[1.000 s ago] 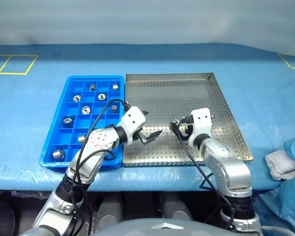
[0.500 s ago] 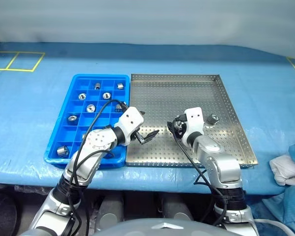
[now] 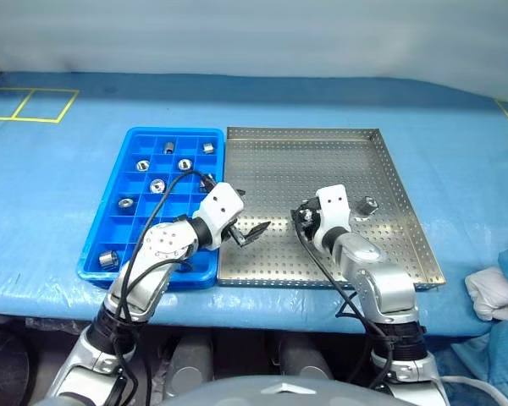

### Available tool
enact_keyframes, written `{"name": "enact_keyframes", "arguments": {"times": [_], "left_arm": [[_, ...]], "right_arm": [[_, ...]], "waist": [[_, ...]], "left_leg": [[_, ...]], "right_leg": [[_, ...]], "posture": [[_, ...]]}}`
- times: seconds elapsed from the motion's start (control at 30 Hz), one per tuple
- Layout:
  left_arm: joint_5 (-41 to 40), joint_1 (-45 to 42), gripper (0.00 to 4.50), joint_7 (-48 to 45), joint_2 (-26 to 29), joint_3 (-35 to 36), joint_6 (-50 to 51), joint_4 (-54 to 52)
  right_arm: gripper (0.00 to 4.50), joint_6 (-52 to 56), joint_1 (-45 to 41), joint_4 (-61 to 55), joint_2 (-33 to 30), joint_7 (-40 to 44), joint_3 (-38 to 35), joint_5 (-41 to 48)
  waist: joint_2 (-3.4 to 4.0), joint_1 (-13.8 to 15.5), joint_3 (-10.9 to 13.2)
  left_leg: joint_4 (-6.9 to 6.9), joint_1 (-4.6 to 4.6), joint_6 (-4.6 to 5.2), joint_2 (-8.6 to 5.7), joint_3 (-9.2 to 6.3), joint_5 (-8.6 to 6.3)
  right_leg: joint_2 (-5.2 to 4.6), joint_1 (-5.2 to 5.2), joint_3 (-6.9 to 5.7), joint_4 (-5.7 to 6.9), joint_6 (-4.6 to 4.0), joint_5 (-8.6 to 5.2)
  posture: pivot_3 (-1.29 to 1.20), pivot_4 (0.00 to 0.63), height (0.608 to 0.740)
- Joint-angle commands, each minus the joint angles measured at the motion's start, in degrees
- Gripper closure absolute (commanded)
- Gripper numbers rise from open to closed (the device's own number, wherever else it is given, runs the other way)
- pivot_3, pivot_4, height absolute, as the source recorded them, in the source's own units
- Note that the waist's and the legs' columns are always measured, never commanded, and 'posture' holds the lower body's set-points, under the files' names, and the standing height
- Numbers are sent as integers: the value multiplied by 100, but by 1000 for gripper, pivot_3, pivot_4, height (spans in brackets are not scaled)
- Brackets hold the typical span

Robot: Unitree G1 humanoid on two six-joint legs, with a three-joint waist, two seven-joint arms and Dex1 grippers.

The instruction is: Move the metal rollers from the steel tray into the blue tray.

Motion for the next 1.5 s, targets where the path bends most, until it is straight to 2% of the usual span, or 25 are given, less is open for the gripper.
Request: {"name": "enact_keyframes", "arguments": {"times": [0.03,0.3,0.47,0.67,0.9,1.17,1.5], "left_arm": [[-27,63,0,64,60,188,66,-332],[-142,500,0,177,280,691,213,-948],[-80,926,0,365,459,1162,336,-1282],[-27,1585,0,788,395,1693,466,-1740],[-12,2049,0,1093,294,1770,572,-2125],[-25,2168,0,1236,283,1699,655,-2263],[-57,2082,0,1232,332,1650,695,-2204]], "right_arm": [[2809,9,-163,-204,-59,91,62,58],[2809,58,-602,-667,-58,644,325,518],[2809,-11,-941,-507,-16,900,686,612],[2809,-281,-1342,90,107,1117,1017,540],[2809,-691,-1817,797,325,1321,1186,496],[2809,-993,-2004,1341,506,1481,1335,425],[2809,-1046,-1979,1407,522,1464,1257,368]], "waist": [[0,2,0],[0,15,0],[0,110,0],[-1,415,1],[-1,825,1],[-1,1181,1],[-1,1593,1]], "left_leg": [[0,0,0,0,0,0],[-2,-1,0,1,-3,0],[-3,1,1,2,-6,0],[-9,-1,0,2,-8,1],[-10,-1,-1,2,-10,1],[-16,-3,-1,3,-9,1],[-19,-6,-3,4,-6,0]], "right_leg": [[0,0,0,0,0,0],[0,-2,-2,0,-1,0],[1,0,-6,2,-2,-1],[0,-3,-11,-1,-8,-3],[1,-3,-15,-2,-11,-5],[2,-8,-16,-6,-14,-7],[3,-13,-17,-12,-18,-10]], "posture": [[152,150,740],[221,150,740],[295,150,740],[398,150,740],[476,150,740],[504,150,740],[499,150,740]]}}
